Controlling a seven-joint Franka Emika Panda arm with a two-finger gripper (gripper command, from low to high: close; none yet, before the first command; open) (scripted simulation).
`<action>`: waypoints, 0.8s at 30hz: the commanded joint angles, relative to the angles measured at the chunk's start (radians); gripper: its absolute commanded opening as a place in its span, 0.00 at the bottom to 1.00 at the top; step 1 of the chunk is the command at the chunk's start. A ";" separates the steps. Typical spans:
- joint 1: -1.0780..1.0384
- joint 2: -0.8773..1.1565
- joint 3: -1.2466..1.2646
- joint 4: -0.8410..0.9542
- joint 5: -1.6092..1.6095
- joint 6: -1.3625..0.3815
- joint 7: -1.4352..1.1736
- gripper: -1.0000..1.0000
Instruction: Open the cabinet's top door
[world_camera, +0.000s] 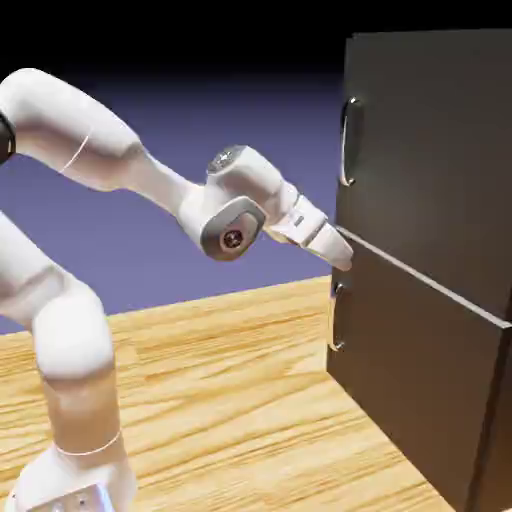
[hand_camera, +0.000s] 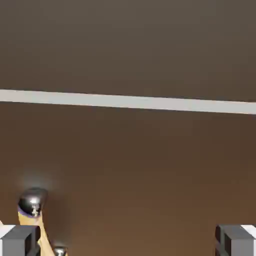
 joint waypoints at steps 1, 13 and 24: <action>-0.016 -0.009 0.018 0.008 0.044 -0.002 -0.028 0.50; -0.209 -0.115 0.229 0.102 0.566 -0.029 -0.366 0.50; -0.387 -0.213 0.422 0.187 1.044 -0.054 -0.675 0.50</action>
